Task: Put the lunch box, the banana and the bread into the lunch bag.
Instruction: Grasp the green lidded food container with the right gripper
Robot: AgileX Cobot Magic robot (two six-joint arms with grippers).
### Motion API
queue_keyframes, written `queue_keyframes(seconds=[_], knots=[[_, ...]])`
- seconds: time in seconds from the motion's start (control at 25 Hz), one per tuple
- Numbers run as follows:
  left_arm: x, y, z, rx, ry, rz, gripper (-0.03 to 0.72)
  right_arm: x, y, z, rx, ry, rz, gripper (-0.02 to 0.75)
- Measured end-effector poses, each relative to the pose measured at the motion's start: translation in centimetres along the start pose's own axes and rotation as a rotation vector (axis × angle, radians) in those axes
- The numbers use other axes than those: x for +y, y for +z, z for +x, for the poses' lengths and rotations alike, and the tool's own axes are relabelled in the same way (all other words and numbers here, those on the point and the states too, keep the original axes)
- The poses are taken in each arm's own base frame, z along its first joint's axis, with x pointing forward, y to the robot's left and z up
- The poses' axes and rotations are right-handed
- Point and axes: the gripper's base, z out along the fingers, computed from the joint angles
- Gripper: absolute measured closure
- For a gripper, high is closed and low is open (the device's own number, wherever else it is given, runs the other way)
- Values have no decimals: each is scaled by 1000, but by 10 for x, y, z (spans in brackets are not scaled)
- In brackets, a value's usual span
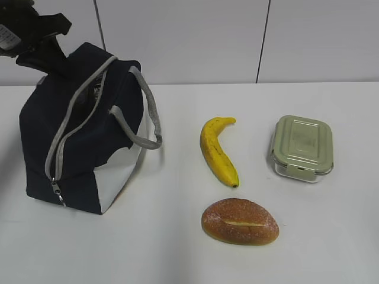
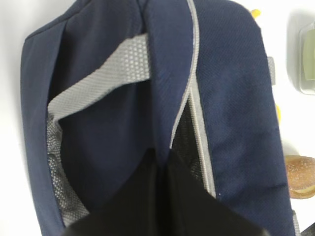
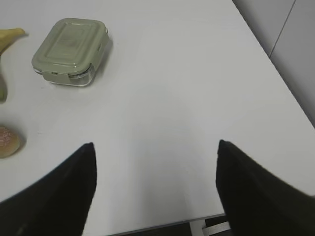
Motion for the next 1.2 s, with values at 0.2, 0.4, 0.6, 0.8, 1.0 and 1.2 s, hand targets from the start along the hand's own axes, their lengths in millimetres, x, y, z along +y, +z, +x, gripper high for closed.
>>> queue_keyframes(seconds=[0.2, 0.4, 0.6, 0.8, 1.0, 1.2], knots=[[0, 0, 0, 0, 0, 0, 691, 2, 0, -16, -7, 9, -27, 177], [0, 0, 0, 1, 0, 0, 691, 6, 20, -48, 47, 10, -57, 177], [0, 0, 0, 1, 0, 0, 691, 16, 57, -79, 152, 54, -130, 177], [0, 0, 0, 1, 0, 0, 691, 28, 101, -106, 325, 115, -199, 177], [0, 0, 0, 1, 0, 0, 691, 43, 146, -138, 449, 128, -308, 177], [0, 0, 0, 1, 0, 0, 691, 57, 193, -159, 514, 114, -421, 177]])
